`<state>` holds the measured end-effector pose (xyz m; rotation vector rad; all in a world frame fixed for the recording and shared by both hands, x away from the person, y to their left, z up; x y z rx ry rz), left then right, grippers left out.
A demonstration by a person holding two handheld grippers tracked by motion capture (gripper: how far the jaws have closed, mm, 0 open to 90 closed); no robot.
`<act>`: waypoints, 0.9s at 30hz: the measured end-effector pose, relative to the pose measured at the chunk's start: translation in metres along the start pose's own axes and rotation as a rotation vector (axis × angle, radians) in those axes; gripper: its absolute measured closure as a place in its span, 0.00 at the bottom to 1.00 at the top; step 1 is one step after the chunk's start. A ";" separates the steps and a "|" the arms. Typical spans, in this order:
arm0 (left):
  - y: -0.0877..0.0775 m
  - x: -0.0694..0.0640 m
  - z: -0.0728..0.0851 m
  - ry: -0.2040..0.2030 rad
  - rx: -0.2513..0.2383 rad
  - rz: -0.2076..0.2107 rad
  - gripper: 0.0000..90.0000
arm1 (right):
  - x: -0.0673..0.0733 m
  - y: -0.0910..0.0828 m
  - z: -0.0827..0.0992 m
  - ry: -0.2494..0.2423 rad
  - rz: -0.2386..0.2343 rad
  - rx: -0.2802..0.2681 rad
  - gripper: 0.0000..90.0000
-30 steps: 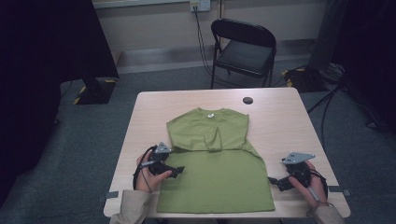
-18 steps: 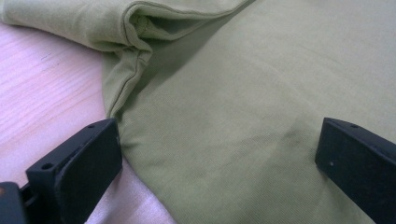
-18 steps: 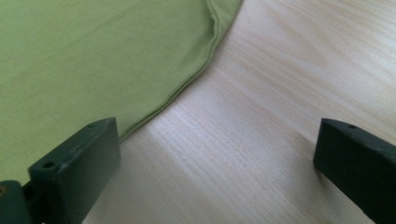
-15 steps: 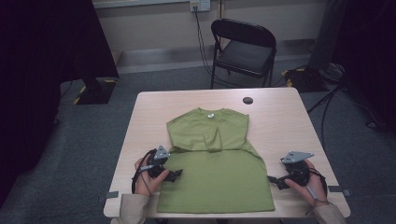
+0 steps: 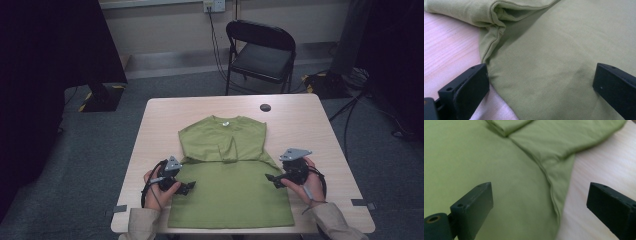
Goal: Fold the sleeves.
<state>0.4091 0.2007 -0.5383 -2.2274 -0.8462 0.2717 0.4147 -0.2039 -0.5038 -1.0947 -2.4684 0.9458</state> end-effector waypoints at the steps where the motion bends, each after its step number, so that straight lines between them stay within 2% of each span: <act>1: 0.000 0.000 0.000 0.000 0.000 0.000 0.00 | 0.002 0.004 -0.005 0.004 -0.003 -0.008 0.06; 3: 0.000 0.000 0.000 0.000 0.000 0.000 0.00 | 0.005 0.011 -0.013 0.000 -0.012 -0.017 0.06; 8: 0.000 0.000 0.000 0.000 0.000 0.000 0.00 | 0.013 0.035 -0.034 -0.041 -0.001 -0.004 0.08; 12: 0.000 0.000 0.000 0.000 0.000 -0.001 0.00 | 0.018 0.051 -0.049 -0.073 0.037 0.005 0.09; 15: 0.000 0.000 0.000 0.000 -0.001 -0.001 0.00 | 0.021 0.064 -0.062 -0.079 0.031 -0.001 0.11; 19: 0.000 0.000 0.000 0.000 -0.001 -0.001 0.00 | 0.021 0.075 -0.075 -0.056 0.026 -0.020 0.14; 22: 0.000 0.000 0.000 0.000 0.000 -0.001 0.00 | 0.021 0.083 -0.084 -0.057 0.043 -0.037 0.17; 24: 0.000 0.000 0.000 0.000 -0.001 -0.001 0.00 | 0.023 0.088 -0.087 -0.041 0.022 -0.036 0.20; 26: 0.000 0.000 0.000 0.000 -0.001 -0.001 0.00 | 0.024 0.095 -0.089 -0.022 0.023 -0.037 0.25; 27: 0.000 0.000 0.000 0.000 0.000 -0.001 0.00 | 0.026 0.098 -0.090 -0.004 0.003 -0.044 0.28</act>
Point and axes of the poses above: each handheld gripper's, and its own axes: y roughly forward along the jaws, z roughly out of its underside, x roughly to its left, the point moved 2 cm from there along y, roughly forward along the jaws, and after that the axes turned 5 degrees about y, right-handed, at the moved point
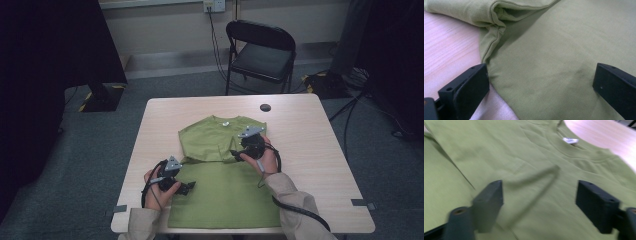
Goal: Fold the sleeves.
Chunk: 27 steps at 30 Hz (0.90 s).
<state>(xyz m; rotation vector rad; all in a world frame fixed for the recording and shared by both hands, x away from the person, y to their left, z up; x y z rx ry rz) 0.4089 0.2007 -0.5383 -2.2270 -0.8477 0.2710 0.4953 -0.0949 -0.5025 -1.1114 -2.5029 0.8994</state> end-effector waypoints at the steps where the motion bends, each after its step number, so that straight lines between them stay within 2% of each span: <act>1: 0.000 0.000 0.000 0.000 0.000 0.000 0.00 | 0.003 0.004 -0.001 -0.007 0.003 -0.001 0.29; 3: 0.000 0.000 0.000 0.000 0.000 0.000 0.00 | 0.010 0.011 -0.003 -0.035 0.009 0.002 0.37; 9: 0.000 0.000 0.000 0.000 0.000 0.000 0.00 | 0.029 0.028 -0.011 -0.038 -0.020 -0.008 0.52; 12: 0.000 0.000 0.000 0.000 0.000 0.000 0.00 | 0.036 0.036 -0.016 -0.037 -0.025 0.004 0.57; 15: 0.000 0.000 0.000 0.000 0.000 0.000 0.00 | 0.038 0.044 -0.018 -0.039 0.000 0.033 0.59; 16: 0.000 0.000 0.000 -0.001 0.000 0.000 0.00 | 0.037 0.047 -0.018 -0.027 0.015 0.037 0.61; 18: 0.000 0.000 0.000 0.000 0.000 0.000 0.00 | 0.037 0.052 -0.015 -0.002 0.010 0.069 0.63; 21: 0.000 0.000 0.000 0.000 0.000 0.000 0.00 | 0.037 0.054 -0.014 0.005 -0.006 0.063 0.71; 23: 0.000 0.000 0.000 -0.001 0.000 0.000 0.00 | 0.035 0.053 -0.014 0.004 0.000 0.066 0.81; 25: 0.000 0.000 0.000 -0.001 0.000 0.000 0.00 | 0.031 0.051 -0.014 0.021 -0.011 0.054 0.87; 27: 0.000 0.000 0.000 0.000 0.000 0.000 0.00 | 0.028 0.047 -0.014 0.017 -0.002 0.053 0.91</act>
Point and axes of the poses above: each handheld gripper's, and its own axes: y roughly forward along the jaws, z roughly out of its underside, x roughly to its left, the point moved 2 cm from there along y, roughly forward along the jaws, and after that the axes turned 5 degrees about y, right-handed, at the moved point
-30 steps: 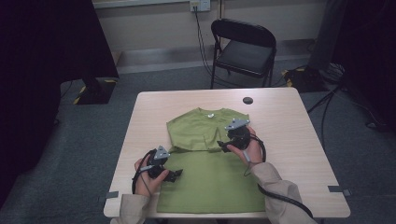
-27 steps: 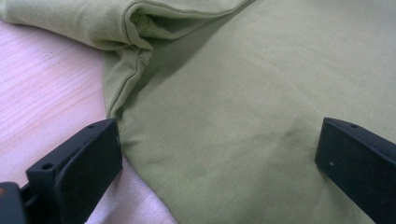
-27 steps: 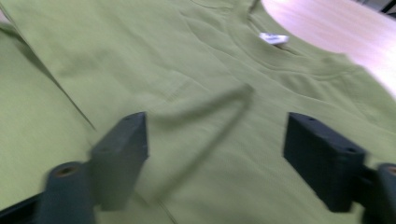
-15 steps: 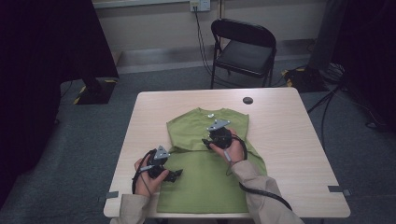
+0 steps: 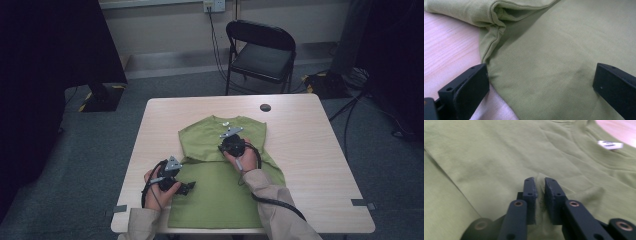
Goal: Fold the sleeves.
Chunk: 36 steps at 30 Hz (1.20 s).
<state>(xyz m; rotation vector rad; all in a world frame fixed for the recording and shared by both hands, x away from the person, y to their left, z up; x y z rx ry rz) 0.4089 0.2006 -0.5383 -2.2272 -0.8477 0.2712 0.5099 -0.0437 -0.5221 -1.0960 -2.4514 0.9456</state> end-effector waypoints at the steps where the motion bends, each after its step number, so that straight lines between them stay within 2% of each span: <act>1: 0.000 0.000 0.000 0.000 0.000 0.000 0.00 | -0.002 -0.003 0.000 0.007 -0.007 -0.015 0.92; 3: 0.000 0.000 0.000 0.000 0.000 0.000 0.00 | -0.007 -0.010 -0.002 -0.011 0.014 -0.024 0.93; 9: 0.000 0.000 0.000 -0.001 0.000 0.000 0.00 | -0.028 -0.031 -0.004 -0.017 0.048 -0.054 0.94; 14: 0.000 0.000 0.000 0.000 0.000 0.000 0.00 | -0.045 -0.044 -0.001 -0.031 0.103 -0.076 0.95; 19: 0.000 0.000 0.000 -0.001 0.000 -0.001 0.00 | -0.056 -0.051 0.002 -0.038 0.131 -0.100 0.95; 22: 0.000 0.000 0.000 -0.002 -0.001 -0.002 0.00 | -0.058 -0.054 0.007 -0.042 0.144 -0.129 0.95; 25: 0.000 0.000 0.000 -0.002 -0.001 -0.002 0.00 | -0.060 -0.055 0.014 -0.057 0.157 -0.131 0.95; 28: 0.000 0.000 0.000 -0.002 -0.001 -0.002 0.00 | -0.064 -0.054 0.021 -0.034 0.159 -0.133 0.92; 31: 0.000 0.000 0.000 -0.003 -0.001 -0.003 0.00 | -0.068 -0.052 0.029 -0.030 0.185 -0.117 0.88; 33: 0.000 0.000 0.000 -0.003 -0.001 -0.003 0.00 | -0.072 -0.054 0.033 -0.008 0.202 -0.120 0.80; 36: 0.000 0.000 0.000 -0.003 -0.001 -0.003 0.00 | -0.076 -0.057 0.037 0.007 0.219 -0.119 0.78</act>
Point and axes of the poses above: each handheld gripper's, and its own axes: y roughly forward along the jaws, z roughly out of its underside, x roughly to its left, the point moved 2 cm from there along y, roughly forward along the jaws, and after that the axes turned 5 degrees about y, right-handed, at the moved point
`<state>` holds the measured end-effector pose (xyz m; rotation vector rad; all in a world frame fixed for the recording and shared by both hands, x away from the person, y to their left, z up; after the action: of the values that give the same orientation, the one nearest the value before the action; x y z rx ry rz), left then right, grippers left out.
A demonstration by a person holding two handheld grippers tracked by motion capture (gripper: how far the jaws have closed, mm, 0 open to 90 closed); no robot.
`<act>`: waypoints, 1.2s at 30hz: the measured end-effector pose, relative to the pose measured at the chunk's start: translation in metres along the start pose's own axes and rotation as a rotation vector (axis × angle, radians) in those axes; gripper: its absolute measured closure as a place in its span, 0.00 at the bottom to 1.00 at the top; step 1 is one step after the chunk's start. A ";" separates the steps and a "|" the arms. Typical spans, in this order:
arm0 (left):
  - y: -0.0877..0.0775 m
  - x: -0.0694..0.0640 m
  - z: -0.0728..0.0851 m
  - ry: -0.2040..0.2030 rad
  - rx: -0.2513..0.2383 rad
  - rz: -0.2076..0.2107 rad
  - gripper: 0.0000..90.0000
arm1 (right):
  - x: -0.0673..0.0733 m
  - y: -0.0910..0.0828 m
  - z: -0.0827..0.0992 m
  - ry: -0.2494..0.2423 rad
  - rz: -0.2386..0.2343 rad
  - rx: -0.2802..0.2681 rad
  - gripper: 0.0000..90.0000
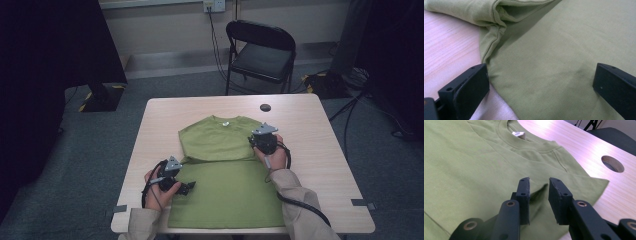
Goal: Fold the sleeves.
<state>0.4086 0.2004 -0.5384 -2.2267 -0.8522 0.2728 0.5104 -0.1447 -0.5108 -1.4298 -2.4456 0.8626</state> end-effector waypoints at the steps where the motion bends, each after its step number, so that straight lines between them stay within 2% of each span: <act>1: 0.000 0.000 0.000 0.000 0.000 0.000 0.00 | -0.002 -0.001 0.001 -0.002 0.011 0.003 0.75; 2: 0.000 0.000 0.000 0.000 0.000 0.000 0.00 | -0.004 -0.003 0.002 0.006 0.012 0.001 0.72; 3: 0.000 0.000 0.000 0.000 0.000 0.000 0.00 | -0.007 -0.004 0.004 0.019 0.007 0.006 0.66; 7: 0.000 0.000 0.000 0.000 0.000 0.000 0.00 | -0.012 -0.008 0.008 0.091 -0.005 0.014 0.29; 9: 0.000 0.000 0.000 0.000 0.000 0.000 0.00 | -0.013 -0.011 0.011 0.126 -0.030 0.024 0.16; 12: 0.000 0.000 0.000 0.000 0.000 0.000 0.00 | -0.014 -0.015 0.015 0.144 -0.041 0.029 0.05; 13: 0.000 0.000 0.000 0.000 0.000 0.000 0.00 | -0.014 -0.018 0.017 0.133 -0.049 0.031 0.01; 15: 0.000 0.000 0.000 0.000 0.000 0.000 0.00 | -0.013 -0.026 0.024 0.115 -0.074 0.034 0.02; 18: 0.000 0.000 0.000 -0.001 0.000 0.000 0.00 | -0.014 -0.035 0.030 0.141 -0.112 0.054 0.00; 23: 0.000 0.000 0.000 -0.001 0.000 0.000 0.00 | -0.016 -0.045 0.044 0.121 -0.132 0.083 0.02; 27: 0.000 0.000 0.000 0.000 0.000 0.000 0.00 | -0.016 -0.051 0.052 0.101 -0.120 0.093 0.02; 31: 0.000 0.000 0.000 -0.001 0.000 0.000 0.00 | -0.017 -0.058 0.060 0.105 -0.134 0.103 0.02; 36: 0.000 0.000 0.000 -0.001 0.000 0.000 0.00 | -0.019 -0.068 0.072 0.087 -0.140 0.126 0.02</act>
<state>0.4086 0.2005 -0.5383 -2.2265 -0.8526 0.2734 0.4396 -0.2140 -0.5289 -1.2117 -2.3494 0.8869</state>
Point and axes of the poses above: each handheld gripper's, and its own axes: y roughly forward along the jaws, z roughly out of its underside, x roughly to its left, the point moved 2 cm from there along y, roughly forward along the jaws, and after that the axes turned 5 degrees about y, right-handed, at the moved point
